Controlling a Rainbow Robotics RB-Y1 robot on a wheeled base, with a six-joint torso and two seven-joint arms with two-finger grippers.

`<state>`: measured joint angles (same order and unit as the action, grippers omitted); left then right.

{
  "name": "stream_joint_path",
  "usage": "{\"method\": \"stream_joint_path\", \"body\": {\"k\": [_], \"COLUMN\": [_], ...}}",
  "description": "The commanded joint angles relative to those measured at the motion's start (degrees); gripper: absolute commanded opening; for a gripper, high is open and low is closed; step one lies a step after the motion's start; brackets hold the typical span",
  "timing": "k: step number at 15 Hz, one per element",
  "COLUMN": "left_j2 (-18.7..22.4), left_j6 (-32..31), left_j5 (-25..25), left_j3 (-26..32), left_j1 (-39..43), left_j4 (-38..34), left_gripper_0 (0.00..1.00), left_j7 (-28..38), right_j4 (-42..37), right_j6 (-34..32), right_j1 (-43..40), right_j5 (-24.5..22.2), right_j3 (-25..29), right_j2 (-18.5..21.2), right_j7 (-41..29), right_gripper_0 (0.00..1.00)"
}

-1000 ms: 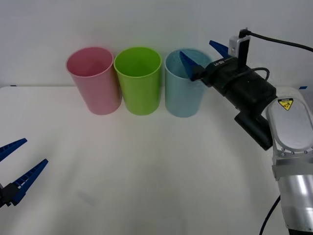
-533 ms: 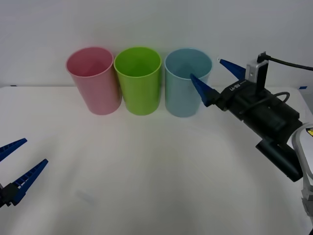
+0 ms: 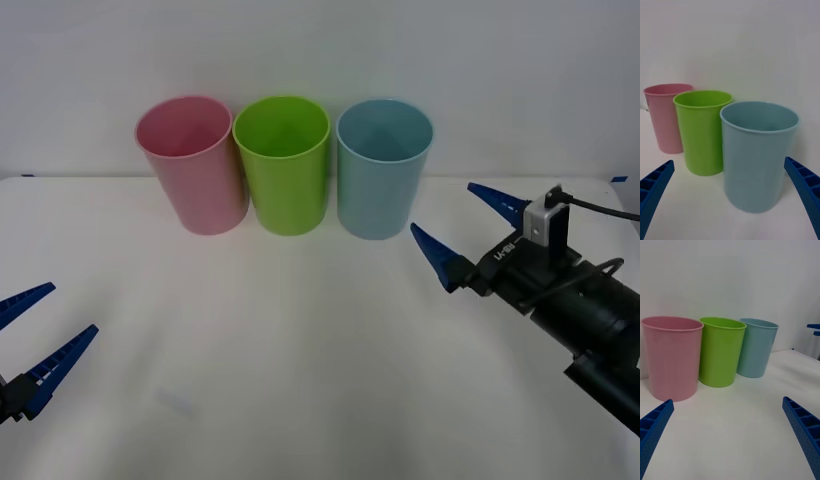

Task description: Grasp the object on the table and drop it into the matching bin: aluminum can to the light blue bin, PET bottle to the pink bin.

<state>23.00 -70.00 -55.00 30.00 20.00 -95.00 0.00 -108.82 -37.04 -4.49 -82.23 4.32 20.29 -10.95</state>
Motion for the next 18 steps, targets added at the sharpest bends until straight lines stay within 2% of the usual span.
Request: {"method": "stream_joint_path", "body": {"k": [1, 10, 14, 18], "left_j2": [0.0, 0.0, 0.0, 0.0], "left_j6": [0.0, 0.0, 0.0, 0.0], "left_j5": [0.0, 0.0, 0.0, 0.0], "left_j3": [0.0, 0.0, 0.0, 0.0], "left_j1": [0.0, 0.0, 0.0, 0.0], "left_j4": [0.0, 0.0, 0.0, 0.0], "left_gripper_0": [1.0, 1.0, 1.0, 1.0], "left_j7": [0.0, 0.0, 0.0, 0.0], "right_j4": [0.09, 1.59, 3.08, 3.08], "right_j6": [-4.09, -21.06, -24.13, -25.36], "right_j1": [-3.34, -12.39, -15.82, -19.86], "right_j5": [2.16, 4.53, 7.35, 9.72], "right_j3": [2.45, 14.66, 18.27, 19.67], "right_j2": [0.1, 0.1, 0.1, 0.36], "right_j7": [5.32, 7.61, 8.4, 9.01], "right_gripper_0": [1.0, 1.0, 1.0, 1.0]}}
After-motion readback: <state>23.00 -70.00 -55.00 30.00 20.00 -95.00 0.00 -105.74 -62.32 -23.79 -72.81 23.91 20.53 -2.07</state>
